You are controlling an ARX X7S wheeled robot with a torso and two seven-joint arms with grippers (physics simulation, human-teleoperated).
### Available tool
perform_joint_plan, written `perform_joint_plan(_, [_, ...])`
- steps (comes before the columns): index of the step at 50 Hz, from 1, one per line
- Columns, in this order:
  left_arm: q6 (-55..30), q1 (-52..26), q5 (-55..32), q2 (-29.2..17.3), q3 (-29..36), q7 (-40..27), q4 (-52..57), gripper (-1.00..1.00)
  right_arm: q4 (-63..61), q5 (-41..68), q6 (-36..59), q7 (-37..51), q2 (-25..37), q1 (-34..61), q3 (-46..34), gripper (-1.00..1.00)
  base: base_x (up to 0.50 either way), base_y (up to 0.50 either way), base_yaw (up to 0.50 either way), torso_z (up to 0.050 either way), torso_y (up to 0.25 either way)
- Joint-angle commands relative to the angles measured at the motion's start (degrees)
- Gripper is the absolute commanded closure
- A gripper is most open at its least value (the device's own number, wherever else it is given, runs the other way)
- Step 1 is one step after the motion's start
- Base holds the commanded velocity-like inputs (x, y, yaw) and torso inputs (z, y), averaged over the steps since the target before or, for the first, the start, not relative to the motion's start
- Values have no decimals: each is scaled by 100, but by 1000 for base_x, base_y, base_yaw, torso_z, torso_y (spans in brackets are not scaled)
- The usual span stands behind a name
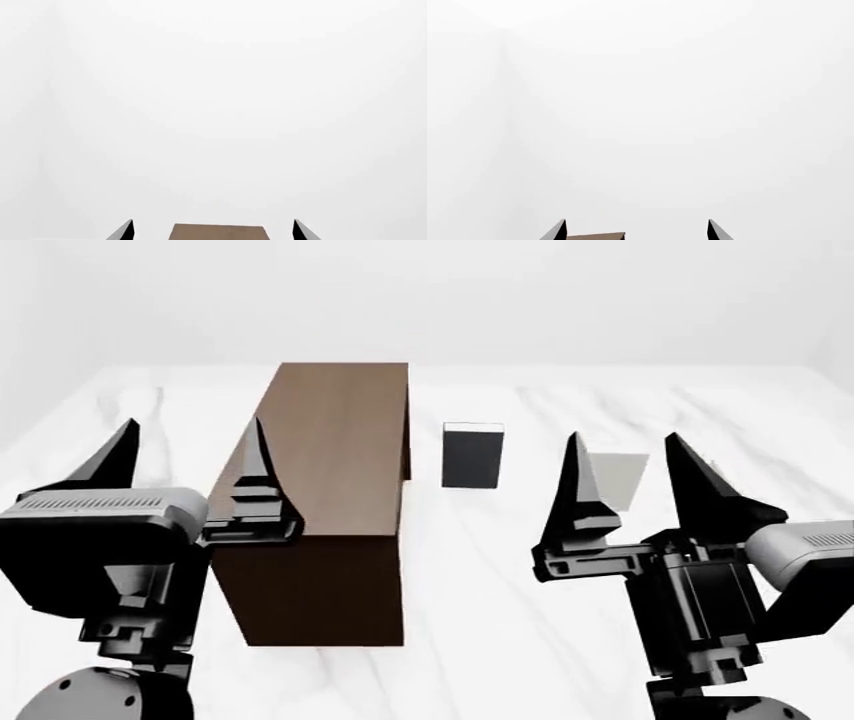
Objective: Pick up the book on the right and place it under the cabinet shelf.
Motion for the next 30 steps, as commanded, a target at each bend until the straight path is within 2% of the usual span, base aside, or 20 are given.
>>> perform_joint_plan(1, [-49, -9, -9, -62, 23, -82, 86, -100, 13, 4, -68, 65, 85, -5, -87, -100, 500, -156, 0, 0, 0])
perform_joint_plan(11, [-47, -7, 7, -106, 59, -145, 118, -100, -9, -2, -90, 158, 160, -7, -163, -100, 500, -154, 0, 0, 1])
perform_joint_plan(28, [-121, 0, -57, -180, 93, -209, 180, -100, 53, 265, -144, 328, 166, -18, -80, -100, 500, -43, 0, 0, 1])
perform_joint_plan(30, [-121, 12, -84, -188, 96, -200, 209, -100, 78, 311, -121, 363, 165, 4, -69, -100, 0, 0, 0, 0, 7])
